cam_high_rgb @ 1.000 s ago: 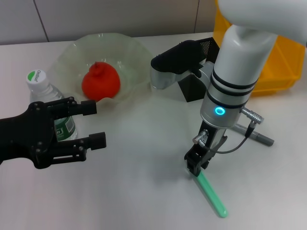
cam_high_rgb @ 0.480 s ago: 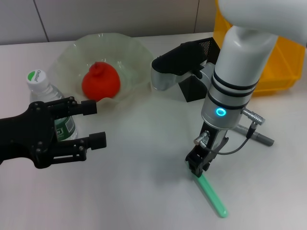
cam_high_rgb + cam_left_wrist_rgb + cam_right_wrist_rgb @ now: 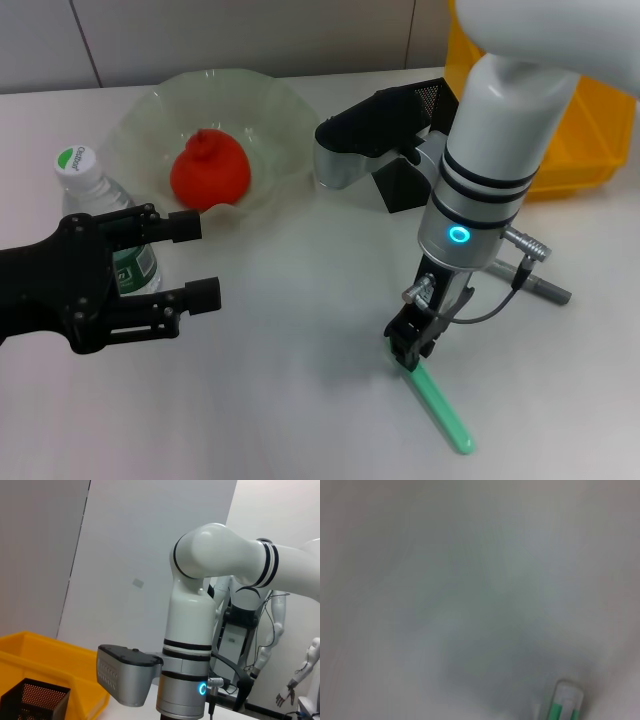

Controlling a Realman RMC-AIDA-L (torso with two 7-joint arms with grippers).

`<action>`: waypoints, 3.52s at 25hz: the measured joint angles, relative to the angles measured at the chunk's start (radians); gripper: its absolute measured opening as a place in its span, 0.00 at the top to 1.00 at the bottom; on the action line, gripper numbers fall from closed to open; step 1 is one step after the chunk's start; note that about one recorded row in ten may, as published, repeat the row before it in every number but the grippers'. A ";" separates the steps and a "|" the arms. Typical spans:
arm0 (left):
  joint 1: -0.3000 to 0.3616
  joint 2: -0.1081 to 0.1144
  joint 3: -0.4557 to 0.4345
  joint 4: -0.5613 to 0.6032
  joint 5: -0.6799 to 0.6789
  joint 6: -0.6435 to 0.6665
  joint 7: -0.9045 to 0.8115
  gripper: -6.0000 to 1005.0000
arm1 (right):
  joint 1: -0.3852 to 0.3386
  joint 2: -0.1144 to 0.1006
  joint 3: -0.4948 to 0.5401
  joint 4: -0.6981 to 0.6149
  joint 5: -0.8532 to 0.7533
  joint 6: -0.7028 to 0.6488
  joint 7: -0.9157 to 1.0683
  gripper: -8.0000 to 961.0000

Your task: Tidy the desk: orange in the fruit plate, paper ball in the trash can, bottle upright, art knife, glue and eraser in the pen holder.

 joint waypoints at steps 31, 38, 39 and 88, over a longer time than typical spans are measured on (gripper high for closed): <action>0.003 0.000 -0.002 -0.003 0.000 0.004 0.000 0.22 | -0.006 0.000 -0.001 0.022 0.016 0.005 0.000 0.68; 0.005 0.000 -0.002 -0.015 0.000 0.004 0.000 0.22 | -0.003 0.000 -0.025 0.024 0.016 0.006 0.000 0.68; 0.005 0.000 -0.001 -0.016 0.000 0.004 0.000 0.22 | -0.002 0.000 -0.025 0.025 0.016 0.006 0.000 0.68; 0.005 -0.001 -0.014 -0.026 -0.007 0.012 0.002 0.22 | -0.198 -0.012 0.025 -0.383 0.008 -0.056 -0.032 0.79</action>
